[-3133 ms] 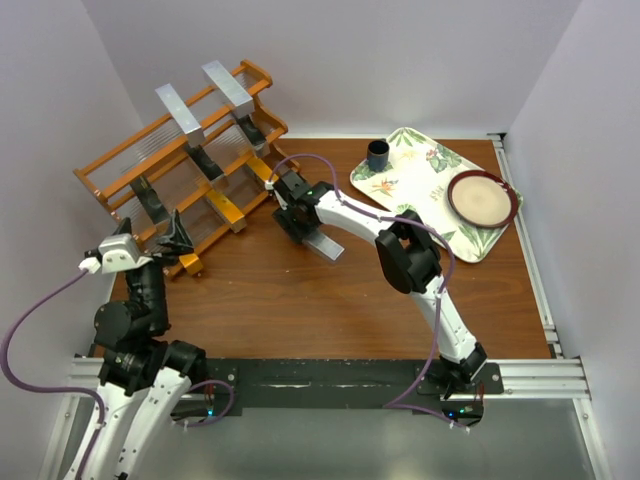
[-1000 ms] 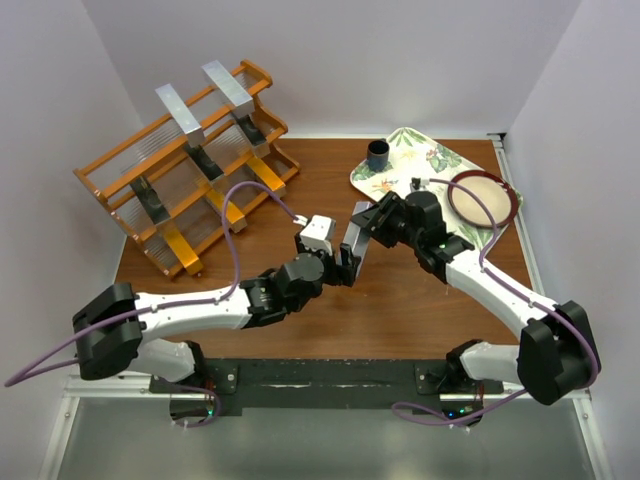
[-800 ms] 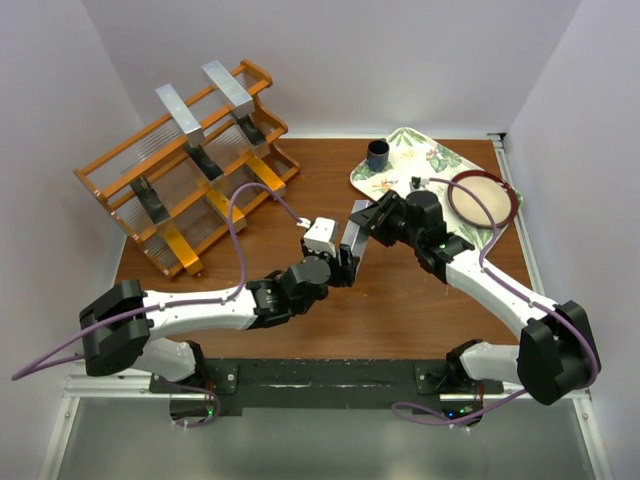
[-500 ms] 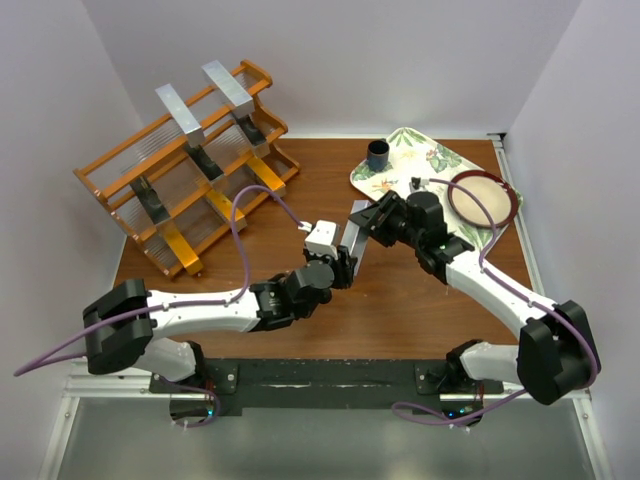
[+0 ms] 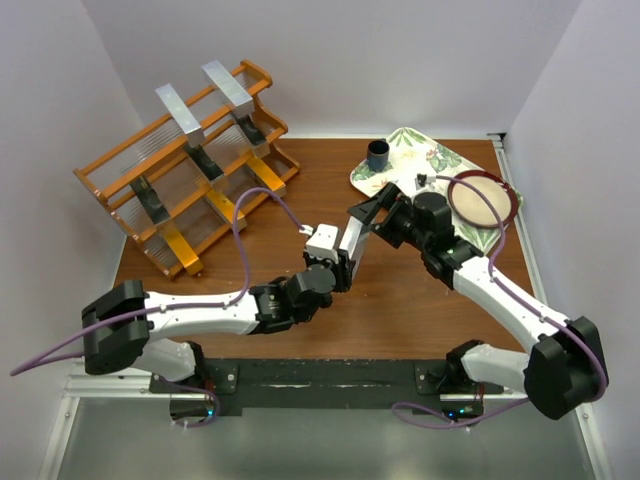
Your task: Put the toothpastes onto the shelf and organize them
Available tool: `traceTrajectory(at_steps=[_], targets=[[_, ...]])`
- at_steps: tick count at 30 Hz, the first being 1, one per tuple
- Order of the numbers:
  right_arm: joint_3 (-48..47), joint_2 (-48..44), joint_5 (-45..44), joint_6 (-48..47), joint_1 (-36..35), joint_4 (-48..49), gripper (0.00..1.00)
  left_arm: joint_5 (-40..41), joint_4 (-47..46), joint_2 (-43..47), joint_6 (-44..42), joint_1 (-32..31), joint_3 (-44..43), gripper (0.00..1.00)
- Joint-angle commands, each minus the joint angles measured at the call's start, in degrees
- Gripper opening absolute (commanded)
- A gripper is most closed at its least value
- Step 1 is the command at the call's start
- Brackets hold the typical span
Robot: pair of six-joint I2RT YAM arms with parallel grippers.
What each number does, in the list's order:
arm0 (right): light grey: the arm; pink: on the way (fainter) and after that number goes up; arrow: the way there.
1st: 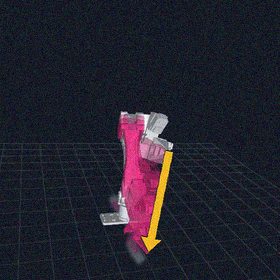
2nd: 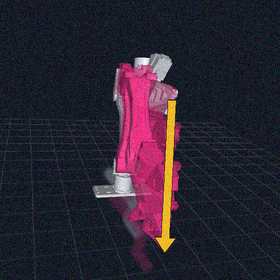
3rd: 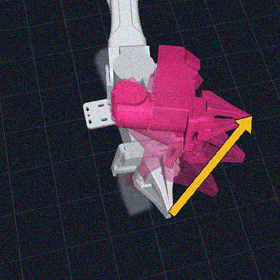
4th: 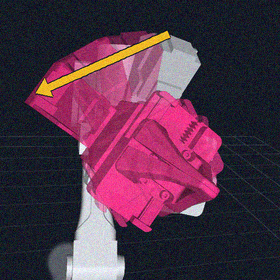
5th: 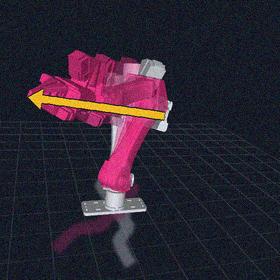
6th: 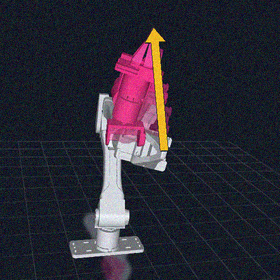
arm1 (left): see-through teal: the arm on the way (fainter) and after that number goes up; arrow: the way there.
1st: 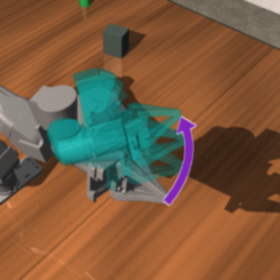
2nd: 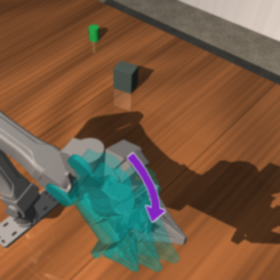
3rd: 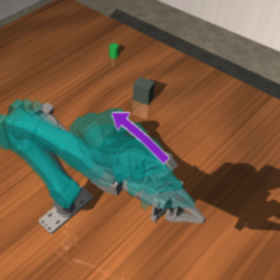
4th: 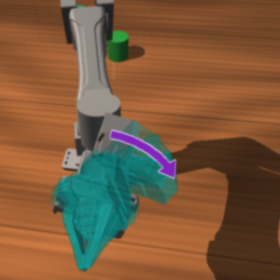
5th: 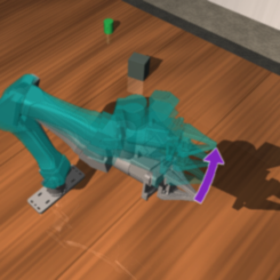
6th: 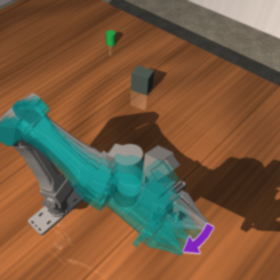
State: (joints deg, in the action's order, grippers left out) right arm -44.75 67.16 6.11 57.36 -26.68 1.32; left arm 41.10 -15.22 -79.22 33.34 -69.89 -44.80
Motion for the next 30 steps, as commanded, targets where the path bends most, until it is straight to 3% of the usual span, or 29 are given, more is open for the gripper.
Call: traceTrajectory(at_steps=[1, 7, 13, 23, 30], targets=[[-3.9, -3.7, -5.9, -6.0, 0.0, -4.2, 0.98, 3.7, -0.6, 3.7, -1.9, -0.3, -0.9, 0.0], [-7.0, -10.2, -15.2, -13.9, 0.0, -11.5, 0.99, 5.9, 2.1, 6.1, -3.5, -0.3, -1.3, 0.0], [-7.1, -16.0, -28.7, -20.8, 0.0, -17.5, 0.98, 7.3, 4.1, 10.6, -10.9, -0.3, -5.2, 0.0], [-3.6, -19.1, -32.0, -24.1, 0.0, -19.2, 0.98, 11.8, 7.0, 13.4, -29.5, 1.9, -18.7, 0.0], [-2.7, -19.5, -33.4, -26.1, 0.0, -19.4, 0.98, 12.2, 9.1, 15.5, -36.5, 8.9, -28.5, 0.0]])
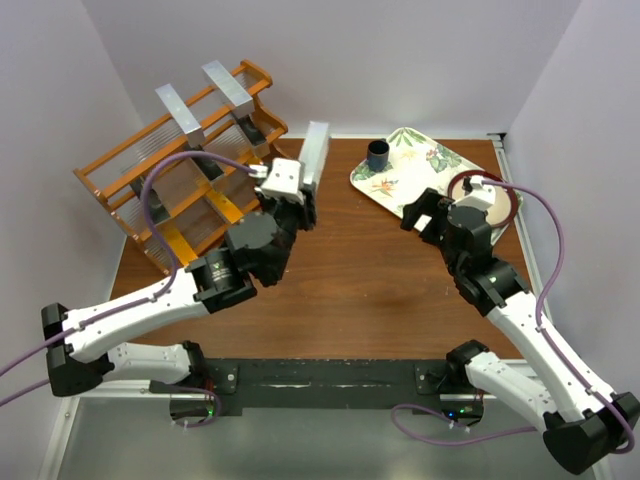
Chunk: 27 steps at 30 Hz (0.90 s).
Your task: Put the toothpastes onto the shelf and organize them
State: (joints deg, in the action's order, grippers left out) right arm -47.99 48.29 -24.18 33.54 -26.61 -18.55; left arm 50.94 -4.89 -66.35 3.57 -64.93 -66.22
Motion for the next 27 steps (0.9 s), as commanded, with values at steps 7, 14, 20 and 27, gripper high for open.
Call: traceTrajectory(at_steps=[7, 14, 20, 27], targets=[[0.5, -0.3, -3.6, -3.7, -0.1, 0.5, 0.98, 6.2, 1.3, 3.6, -12.4, 11.8, -12.8, 0.0], [1.4, 0.0, -2.9, -4.2, -0.1, 0.4, 0.98, 4.3, 8.1, 4.4, -9.5, 25.5, -14.7, 0.0], [1.8, -0.5, -3.3, -5.0, -0.2, 0.1, 0.98, 2.6, 10.3, 5.6, -7.1, 38.6, -12.9, 0.0], [2.8, -0.7, -2.7, -5.9, -0.1, 0.7, 0.98, -5.8, 14.8, 5.3, 0.1, 52.5, -9.7, 0.0]])
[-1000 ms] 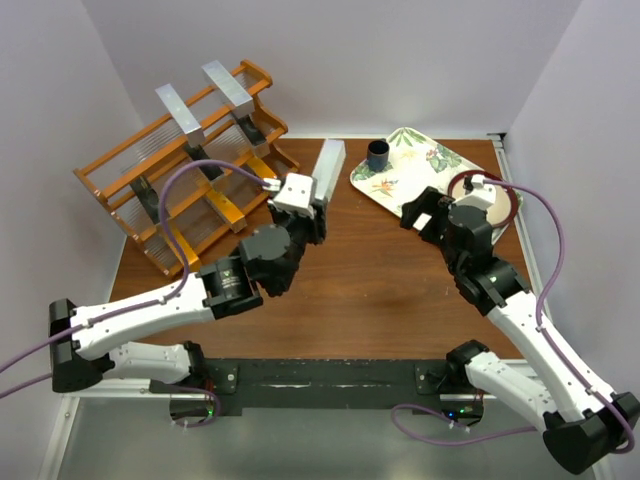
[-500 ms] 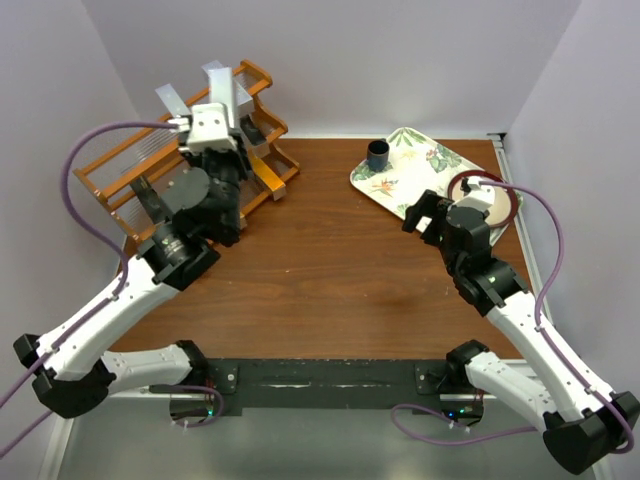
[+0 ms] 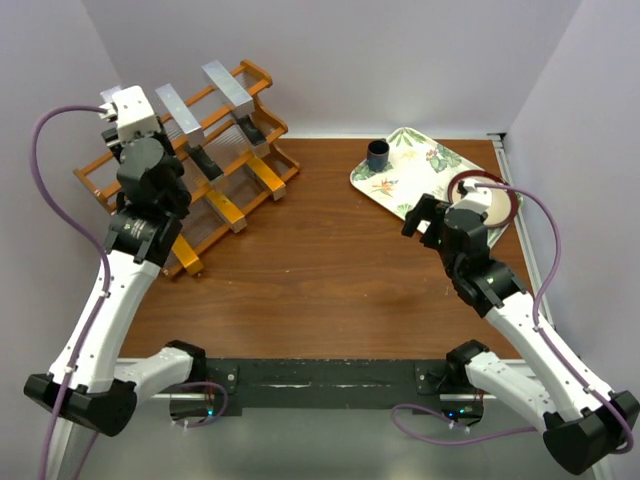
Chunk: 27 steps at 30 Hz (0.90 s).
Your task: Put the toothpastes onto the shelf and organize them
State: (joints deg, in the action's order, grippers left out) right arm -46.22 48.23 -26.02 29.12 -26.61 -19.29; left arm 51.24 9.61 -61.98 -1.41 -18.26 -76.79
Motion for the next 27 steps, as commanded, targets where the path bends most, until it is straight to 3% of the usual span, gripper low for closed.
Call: traceTrajectory(at_steps=[1, 5, 11, 27], targets=[[1.6, -0.4, -0.8, -1.7, -0.1, 2.1, 0.98, -6.9, 0.4, 0.7, 6.2, 7.1, 1.1, 0.0], [2.0, 0.3, -0.3, -2.2, -0.1, 2.1, 0.98, -13.9, 1.4, -1.0, 9.5, 14.9, 2.1, 0.0], [2.6, 1.9, 0.6, -2.4, -0.1, 3.5, 0.98, -16.9, -0.8, -1.5, 11.1, 19.7, 4.4, 0.0], [3.3, 4.6, 3.5, -3.0, -0.1, 5.1, 0.98, -18.7, -3.3, -2.1, 12.2, 23.0, 10.2, 0.0]])
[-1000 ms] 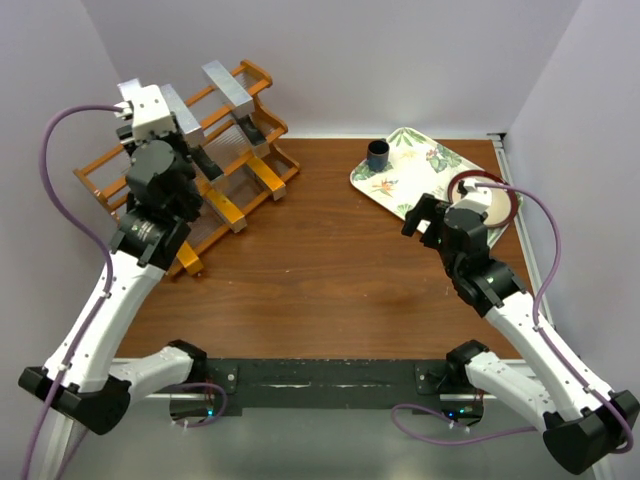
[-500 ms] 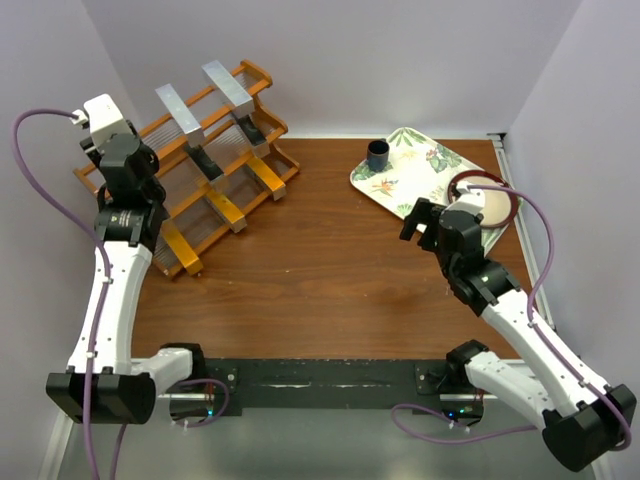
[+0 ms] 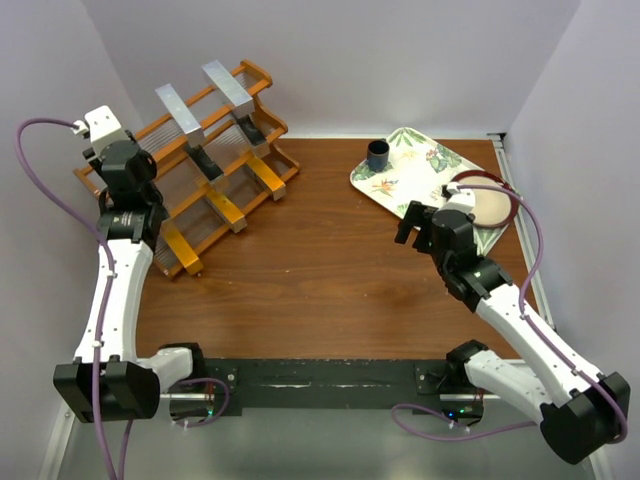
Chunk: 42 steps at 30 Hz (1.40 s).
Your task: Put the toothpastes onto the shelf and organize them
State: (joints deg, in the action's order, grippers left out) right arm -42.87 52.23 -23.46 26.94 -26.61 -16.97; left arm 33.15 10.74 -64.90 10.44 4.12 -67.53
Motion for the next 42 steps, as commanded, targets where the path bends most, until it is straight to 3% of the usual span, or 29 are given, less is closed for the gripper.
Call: traceTrajectory(at_steps=[1, 6, 10, 22, 27, 31, 42], targets=[[-0.1, 0.8, 1.0, -0.8, -0.2, 2.7, 0.98, -0.6, -4.2, 0.7, 0.7, 0.5, 1.1, 0.0], [-0.1, 0.7, 1.1, -0.8, -0.1, 2.7, 0.98, -1.1, -3.4, 1.4, 2.7, 0.5, 2.0, 0.0], [-0.1, 0.8, 1.0, -0.8, -0.1, 2.8, 0.98, -2.4, -2.5, 2.0, 3.5, 0.5, 3.0, 0.06], [-0.2, 1.1, 1.1, -1.0, -0.1, 2.7, 0.98, -3.3, -2.7, 2.1, 3.9, 0.5, 4.0, 0.32], [-0.2, 0.9, 1.2, -1.0, -0.1, 2.6, 0.98, -3.6, -3.1, 1.9, 4.0, 0.5, 4.0, 0.38], [-0.3, 0.7, 1.1, -1.1, -0.1, 2.5, 0.98, -4.5, -3.1, 2.1, 4.1, 0.5, 3.9, 0.52], [-0.5, 0.6, 1.1, -1.2, -0.1, 2.4, 0.98, -6.2, -3.0, 3.2, 4.2, 0.5, 3.4, 0.76]])
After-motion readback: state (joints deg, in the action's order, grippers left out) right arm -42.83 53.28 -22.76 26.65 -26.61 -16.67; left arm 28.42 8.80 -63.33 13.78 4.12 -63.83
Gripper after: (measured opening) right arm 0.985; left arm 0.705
